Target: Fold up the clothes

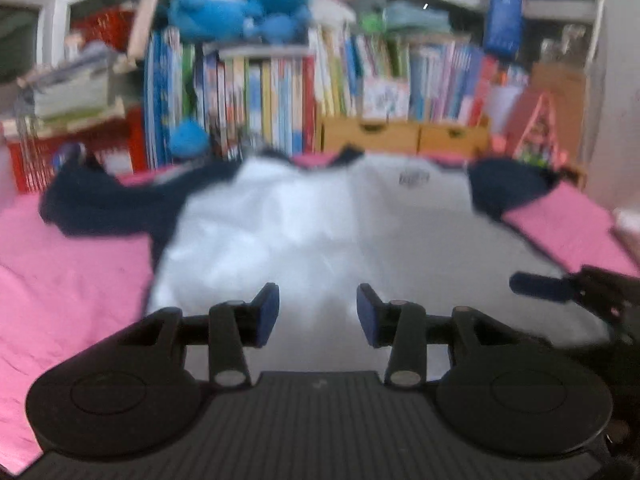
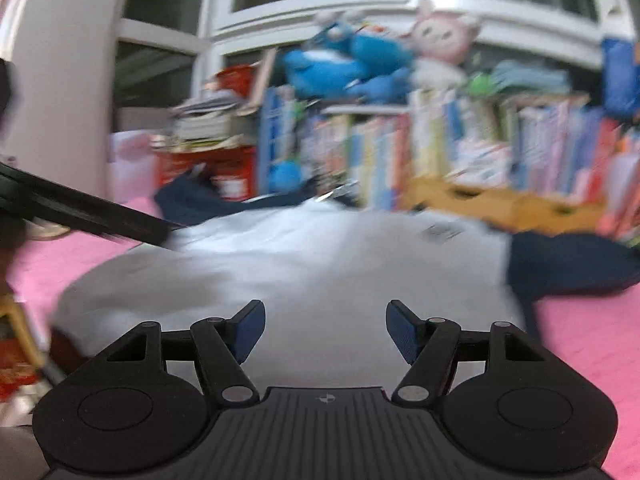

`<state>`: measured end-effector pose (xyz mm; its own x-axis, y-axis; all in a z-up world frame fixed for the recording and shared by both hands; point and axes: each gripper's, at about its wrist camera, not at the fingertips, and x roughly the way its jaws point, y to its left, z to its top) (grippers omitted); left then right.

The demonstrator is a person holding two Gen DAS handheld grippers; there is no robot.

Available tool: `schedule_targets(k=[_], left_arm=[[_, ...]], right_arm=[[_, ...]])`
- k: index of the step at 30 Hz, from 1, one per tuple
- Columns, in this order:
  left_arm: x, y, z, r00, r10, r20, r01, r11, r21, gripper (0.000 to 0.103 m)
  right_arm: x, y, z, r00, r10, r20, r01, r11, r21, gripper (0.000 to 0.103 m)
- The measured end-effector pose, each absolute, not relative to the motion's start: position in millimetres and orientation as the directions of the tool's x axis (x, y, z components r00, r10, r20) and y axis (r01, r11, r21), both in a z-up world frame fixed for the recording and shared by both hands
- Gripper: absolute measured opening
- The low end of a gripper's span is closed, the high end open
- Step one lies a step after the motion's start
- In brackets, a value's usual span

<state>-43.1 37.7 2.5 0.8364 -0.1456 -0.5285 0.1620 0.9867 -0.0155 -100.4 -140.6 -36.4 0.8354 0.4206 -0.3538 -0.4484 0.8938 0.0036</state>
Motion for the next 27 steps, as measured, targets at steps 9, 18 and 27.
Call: schedule_targets(k=[9,18,27], left_arm=[[-33.9,83.1,-26.5,0.812,0.13,-0.57,-0.046,0.986,0.159,0.042],[-39.0,128.4,6.0,0.799,0.166,-0.578,-0.139,0.986,0.092,0.053],[-10.0,94.7,23.0,0.833,-0.055,-0.55,0.083,0.996,0.026,0.053]], right_arm=[[-89.4,-196.9,-57.1,0.872,0.172,-0.458,-0.22,0.974,-0.054,0.073],[-67.7,-258.5,-44.9,0.881,-0.086,-0.466,0.044,0.994,-0.099,0.067],[-51.1,-237.8,-17.0,0.908,0.035,-0.417,-0.067,0.996,-0.063,0.067]])
